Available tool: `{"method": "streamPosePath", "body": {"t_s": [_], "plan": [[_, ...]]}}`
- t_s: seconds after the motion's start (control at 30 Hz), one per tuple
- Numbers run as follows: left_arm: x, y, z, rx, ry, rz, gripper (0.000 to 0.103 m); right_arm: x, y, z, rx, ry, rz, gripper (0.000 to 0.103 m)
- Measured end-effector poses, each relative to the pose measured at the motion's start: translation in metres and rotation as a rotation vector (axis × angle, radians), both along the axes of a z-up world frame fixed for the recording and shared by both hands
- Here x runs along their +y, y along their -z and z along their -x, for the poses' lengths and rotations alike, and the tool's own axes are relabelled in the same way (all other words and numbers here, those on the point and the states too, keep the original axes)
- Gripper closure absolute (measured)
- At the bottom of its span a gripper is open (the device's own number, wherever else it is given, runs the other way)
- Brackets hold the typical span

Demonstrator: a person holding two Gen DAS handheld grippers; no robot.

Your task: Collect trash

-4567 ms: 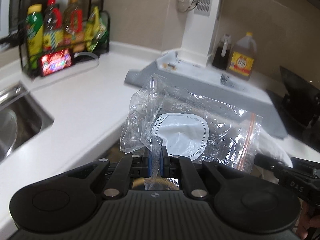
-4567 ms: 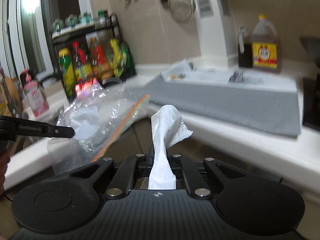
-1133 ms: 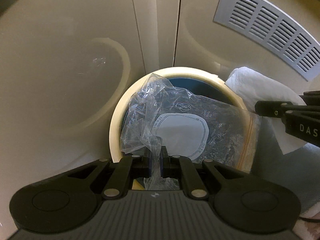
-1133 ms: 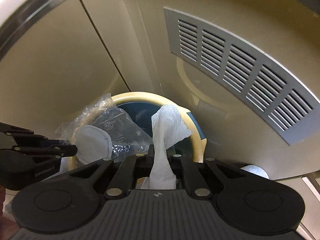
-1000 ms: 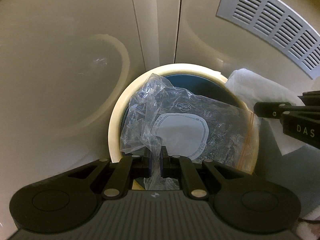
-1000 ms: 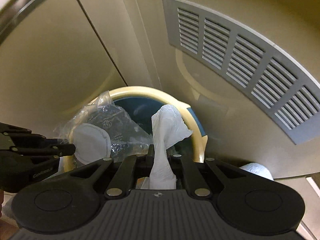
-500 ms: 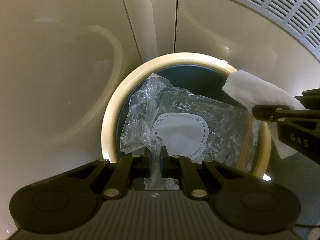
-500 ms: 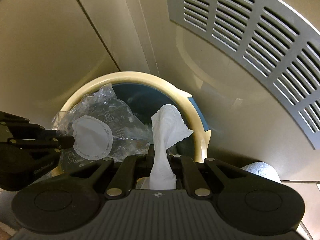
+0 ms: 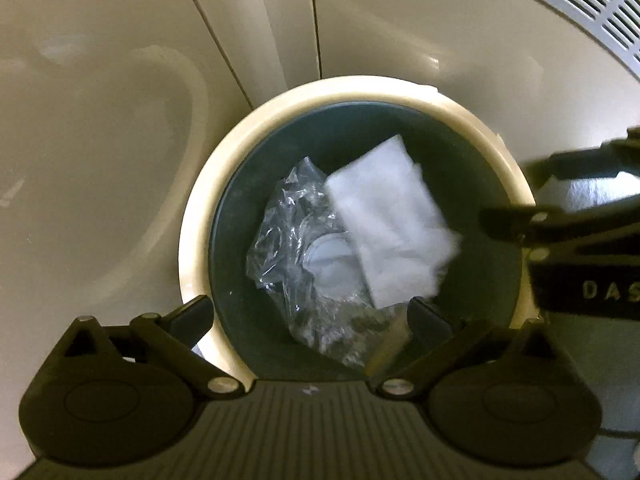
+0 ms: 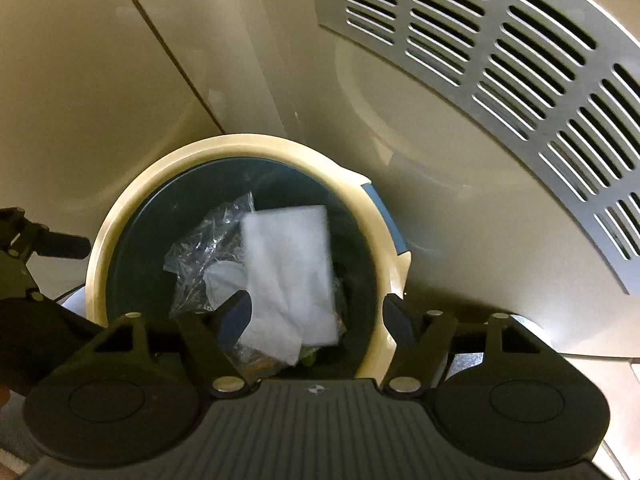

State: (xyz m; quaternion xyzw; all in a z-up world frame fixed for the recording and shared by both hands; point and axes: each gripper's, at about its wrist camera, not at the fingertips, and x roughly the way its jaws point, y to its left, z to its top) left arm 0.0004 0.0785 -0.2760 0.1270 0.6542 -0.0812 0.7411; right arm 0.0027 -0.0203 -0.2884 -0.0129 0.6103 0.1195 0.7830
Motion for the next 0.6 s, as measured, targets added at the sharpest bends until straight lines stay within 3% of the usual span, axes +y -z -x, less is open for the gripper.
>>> {"method": "streamPosePath", "body": {"t_s": [0.33, 0.6], "plan": [[0.000, -0.034, 0.008, -0.037, -0.004, 0.000, 0.000, -0.010, -0.017, 0.009, -0.034, 0.029, -0.013, 0.021], [-0.005, -0.072, 0.031, -0.115, 0.007, 0.006, 0.000, -0.015, -0.059, 0.030, -0.154, 0.024, -0.049, 0.020]]}}
